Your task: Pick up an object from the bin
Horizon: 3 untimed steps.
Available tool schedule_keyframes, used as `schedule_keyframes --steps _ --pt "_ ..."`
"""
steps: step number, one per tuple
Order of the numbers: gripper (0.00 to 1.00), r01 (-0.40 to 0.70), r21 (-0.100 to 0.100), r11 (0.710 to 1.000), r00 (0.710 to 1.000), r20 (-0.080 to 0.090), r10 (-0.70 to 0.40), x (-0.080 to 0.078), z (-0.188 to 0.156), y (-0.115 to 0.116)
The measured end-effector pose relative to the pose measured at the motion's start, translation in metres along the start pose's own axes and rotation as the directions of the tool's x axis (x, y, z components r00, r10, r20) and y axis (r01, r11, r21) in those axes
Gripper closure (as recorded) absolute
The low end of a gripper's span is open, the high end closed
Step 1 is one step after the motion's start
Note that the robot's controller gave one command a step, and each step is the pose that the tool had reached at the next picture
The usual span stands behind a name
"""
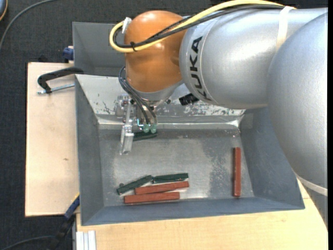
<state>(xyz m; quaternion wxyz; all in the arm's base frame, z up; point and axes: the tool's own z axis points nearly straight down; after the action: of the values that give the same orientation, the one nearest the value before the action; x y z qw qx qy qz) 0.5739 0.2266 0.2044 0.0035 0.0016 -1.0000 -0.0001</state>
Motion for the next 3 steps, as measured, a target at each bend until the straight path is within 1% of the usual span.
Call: schedule_keyframes --steps 1,2,3 --pt "0.00 0.142 0.003 0.990 0.990 0.003 -0.142 -0.027 0.071 -0.042" --pt "0.00 0.246 0.004 0.969 0.969 0.001 -0.246 -0.029 0.136 -0.103" --pt "1.00 0.248 0.000 0.969 0.969 0.008 -0.248 -0.030 0.132 -0.099"
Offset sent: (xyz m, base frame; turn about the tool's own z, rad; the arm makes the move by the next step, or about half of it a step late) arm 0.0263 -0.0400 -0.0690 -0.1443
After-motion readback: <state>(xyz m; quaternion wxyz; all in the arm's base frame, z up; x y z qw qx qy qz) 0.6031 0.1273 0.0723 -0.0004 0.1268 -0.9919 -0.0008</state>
